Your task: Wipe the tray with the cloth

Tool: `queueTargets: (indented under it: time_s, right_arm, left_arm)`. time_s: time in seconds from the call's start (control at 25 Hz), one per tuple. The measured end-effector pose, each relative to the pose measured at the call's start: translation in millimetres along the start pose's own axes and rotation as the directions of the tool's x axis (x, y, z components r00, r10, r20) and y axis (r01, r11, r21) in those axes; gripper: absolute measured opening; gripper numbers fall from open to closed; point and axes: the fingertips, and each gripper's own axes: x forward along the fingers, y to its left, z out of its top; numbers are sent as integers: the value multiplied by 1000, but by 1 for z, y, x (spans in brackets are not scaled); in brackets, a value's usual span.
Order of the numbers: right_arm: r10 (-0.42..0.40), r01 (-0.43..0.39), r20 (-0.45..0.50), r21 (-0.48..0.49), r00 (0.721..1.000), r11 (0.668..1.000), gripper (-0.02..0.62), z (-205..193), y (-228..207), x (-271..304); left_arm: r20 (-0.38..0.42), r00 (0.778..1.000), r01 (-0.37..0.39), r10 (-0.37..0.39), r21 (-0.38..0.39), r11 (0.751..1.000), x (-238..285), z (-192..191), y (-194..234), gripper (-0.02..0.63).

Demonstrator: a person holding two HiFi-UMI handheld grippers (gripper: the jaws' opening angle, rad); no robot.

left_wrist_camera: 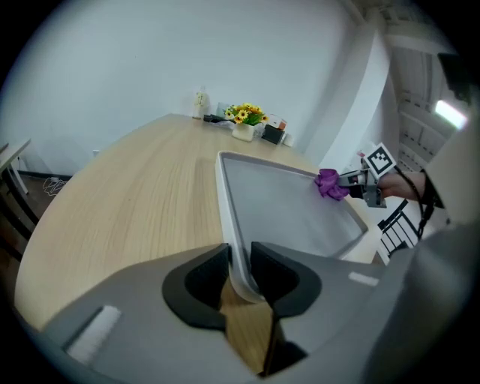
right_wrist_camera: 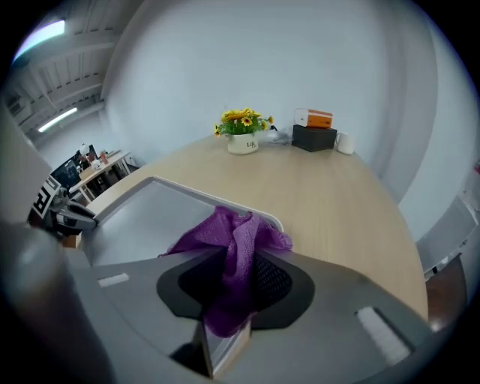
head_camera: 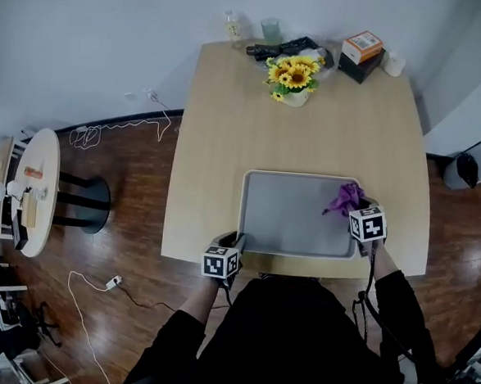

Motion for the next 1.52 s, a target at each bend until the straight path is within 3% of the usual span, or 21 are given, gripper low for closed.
queueTargets:
  time_s: [0.24,0.44,0.68,0.88,1.0,1.12,1.36,1.52]
  right_arm:
    - [-50,47,-45,-58,998,997,91,10,31,14]
    - [65,-72,-44,-182,997,981,92,47,128,48]
    - [215,-221,-55,-299,975,928,89,85,258,83]
    - [254,-259,-61,-355,965,898,84,91,303,88]
    - [253,-259,-64,-346,965,902,86,85,288,82]
    - [216,-225,-64,-297,974,928,86,69,249,69]
    - [68,-75,-51,-142,996,987,86,18,114,27]
    - [-13,11,-53,-45,999,999,86,-20,35,-5]
  left_arm:
    - [-10,1000,9,-8,30,1000,-1,0,-4,78]
    - [10,999,43,-44,45,998,-1,3,-4,80]
    - [0,995,100,-100,63,993,1,3,-4,84]
    - [-7,993,116,-116,70,991,-2,3,-1,87]
    - [-3,994,110,-110,61,992,-2,2,2,87]
    - [5,996,90,-90,42,995,-4,0,6,86]
    - [61,997,46,-43,-42,998,-4,1,9,86]
    - [62,998,19,-16,-44,999,-3,-2,6,83]
